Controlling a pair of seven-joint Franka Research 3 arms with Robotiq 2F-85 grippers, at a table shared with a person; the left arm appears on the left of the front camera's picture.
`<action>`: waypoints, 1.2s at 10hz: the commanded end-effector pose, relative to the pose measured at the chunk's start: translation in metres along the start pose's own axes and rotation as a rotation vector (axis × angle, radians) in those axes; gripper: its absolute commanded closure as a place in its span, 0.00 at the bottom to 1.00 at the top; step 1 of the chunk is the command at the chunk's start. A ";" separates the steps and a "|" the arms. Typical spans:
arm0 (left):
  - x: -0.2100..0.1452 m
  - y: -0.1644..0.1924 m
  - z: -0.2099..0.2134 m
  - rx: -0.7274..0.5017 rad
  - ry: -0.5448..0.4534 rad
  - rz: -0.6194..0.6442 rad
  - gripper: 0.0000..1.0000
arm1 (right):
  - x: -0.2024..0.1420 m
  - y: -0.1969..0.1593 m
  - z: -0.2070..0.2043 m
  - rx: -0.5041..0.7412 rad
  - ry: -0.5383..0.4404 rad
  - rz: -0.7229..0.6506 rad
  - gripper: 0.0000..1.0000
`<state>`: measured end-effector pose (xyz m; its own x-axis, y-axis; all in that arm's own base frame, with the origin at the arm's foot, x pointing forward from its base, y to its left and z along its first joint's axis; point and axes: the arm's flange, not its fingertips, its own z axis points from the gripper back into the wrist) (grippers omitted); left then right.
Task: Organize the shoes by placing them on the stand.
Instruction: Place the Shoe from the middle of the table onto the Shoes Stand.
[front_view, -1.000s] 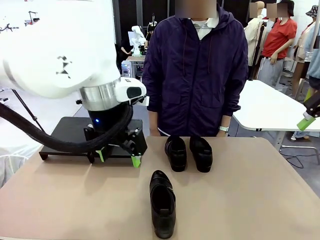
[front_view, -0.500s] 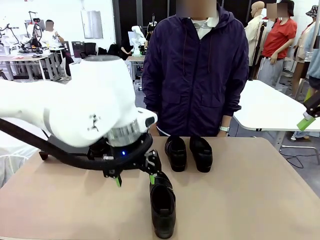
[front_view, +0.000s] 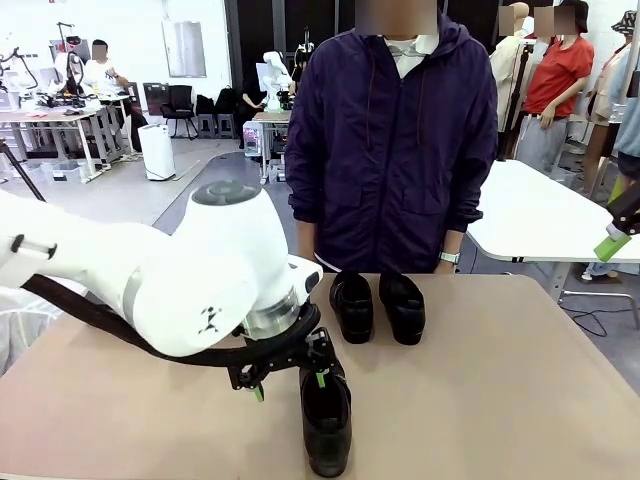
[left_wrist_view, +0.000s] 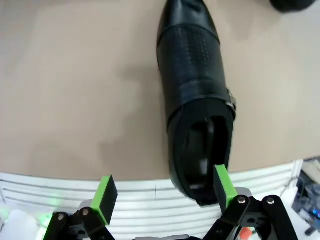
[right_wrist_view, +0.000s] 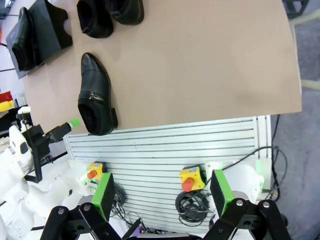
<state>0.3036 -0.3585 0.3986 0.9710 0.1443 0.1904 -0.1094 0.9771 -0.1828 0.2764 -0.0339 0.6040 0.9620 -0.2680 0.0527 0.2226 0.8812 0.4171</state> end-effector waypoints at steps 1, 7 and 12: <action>0.002 -0.010 -0.029 0.077 -0.052 0.025 0.00 | 0.001 0.001 0.003 0.017 0.008 0.013 0.00; 0.006 -0.012 -0.063 0.132 0.014 0.017 0.00 | 0.001 0.001 0.003 0.017 0.008 0.013 0.00; 0.005 -0.016 -0.066 0.149 0.014 0.012 1.00 | 0.001 0.001 0.003 0.017 0.008 0.013 0.00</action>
<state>0.3226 -0.3772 0.3402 0.9798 0.1310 0.1510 -0.1240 0.9907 -0.0553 0.2764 -0.0339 0.6040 0.9620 -0.2679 0.0526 0.2226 0.8812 0.4171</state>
